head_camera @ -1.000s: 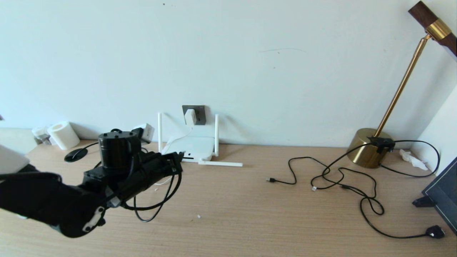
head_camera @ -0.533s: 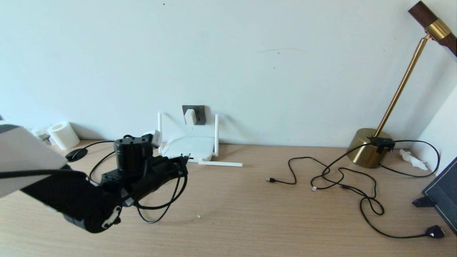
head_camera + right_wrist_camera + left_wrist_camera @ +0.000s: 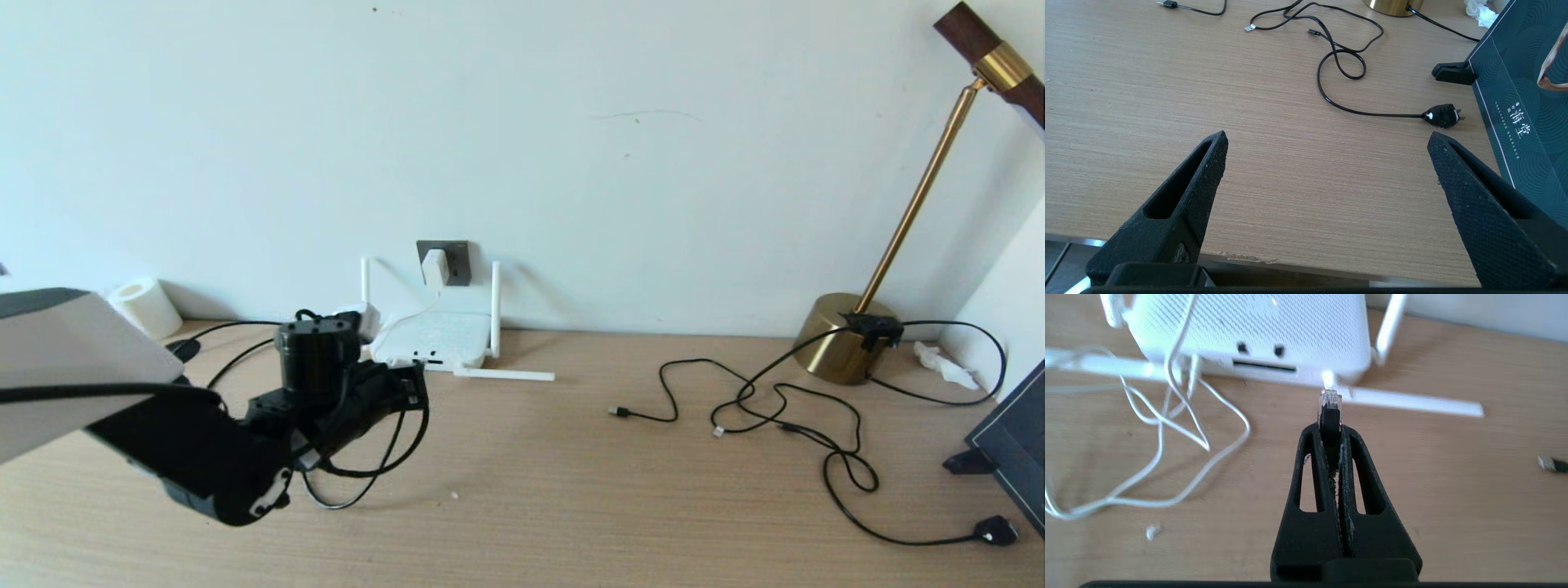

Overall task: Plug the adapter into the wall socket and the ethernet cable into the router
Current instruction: Align cable and router interface

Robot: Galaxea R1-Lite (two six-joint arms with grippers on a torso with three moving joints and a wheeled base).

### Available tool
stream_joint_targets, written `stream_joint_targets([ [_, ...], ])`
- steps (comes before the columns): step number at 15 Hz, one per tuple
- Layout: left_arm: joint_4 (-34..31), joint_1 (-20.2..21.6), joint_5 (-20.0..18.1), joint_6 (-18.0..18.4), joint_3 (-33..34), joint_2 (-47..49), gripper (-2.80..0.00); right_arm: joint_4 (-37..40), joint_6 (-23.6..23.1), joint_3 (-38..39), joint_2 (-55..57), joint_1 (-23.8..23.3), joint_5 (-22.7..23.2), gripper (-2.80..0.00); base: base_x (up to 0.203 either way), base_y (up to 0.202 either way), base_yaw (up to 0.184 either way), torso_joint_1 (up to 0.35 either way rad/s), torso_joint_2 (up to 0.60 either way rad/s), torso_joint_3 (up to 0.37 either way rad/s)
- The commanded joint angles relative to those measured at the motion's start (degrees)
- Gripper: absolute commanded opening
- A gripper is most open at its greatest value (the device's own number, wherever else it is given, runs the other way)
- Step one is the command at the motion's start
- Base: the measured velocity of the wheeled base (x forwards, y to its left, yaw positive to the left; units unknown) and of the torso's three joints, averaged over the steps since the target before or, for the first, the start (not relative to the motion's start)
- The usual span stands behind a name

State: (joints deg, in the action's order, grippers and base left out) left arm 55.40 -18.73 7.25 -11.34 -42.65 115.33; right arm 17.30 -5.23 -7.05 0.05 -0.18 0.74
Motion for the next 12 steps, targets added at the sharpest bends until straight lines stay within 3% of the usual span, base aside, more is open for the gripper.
stream_joint_targets([
  [1, 0.1, 0.0, 0.5, 0.2, -2.9, 2.6, -2.8, 0.1, 0.0, 0.0, 0.0, 0.0, 0.0, 0.0, 0.0, 0.0, 0.0, 0.0, 0.0, 0.0],
  [12, -0.1, 3.6, 0.2, 0.1, -15.5, 17.0, -2.8, 0.1, 0.0, 0.0, 0.0, 0.0, 0.0, 0.0, 0.0, 0.0, 0.0, 0.0, 0.0, 0.0],
])
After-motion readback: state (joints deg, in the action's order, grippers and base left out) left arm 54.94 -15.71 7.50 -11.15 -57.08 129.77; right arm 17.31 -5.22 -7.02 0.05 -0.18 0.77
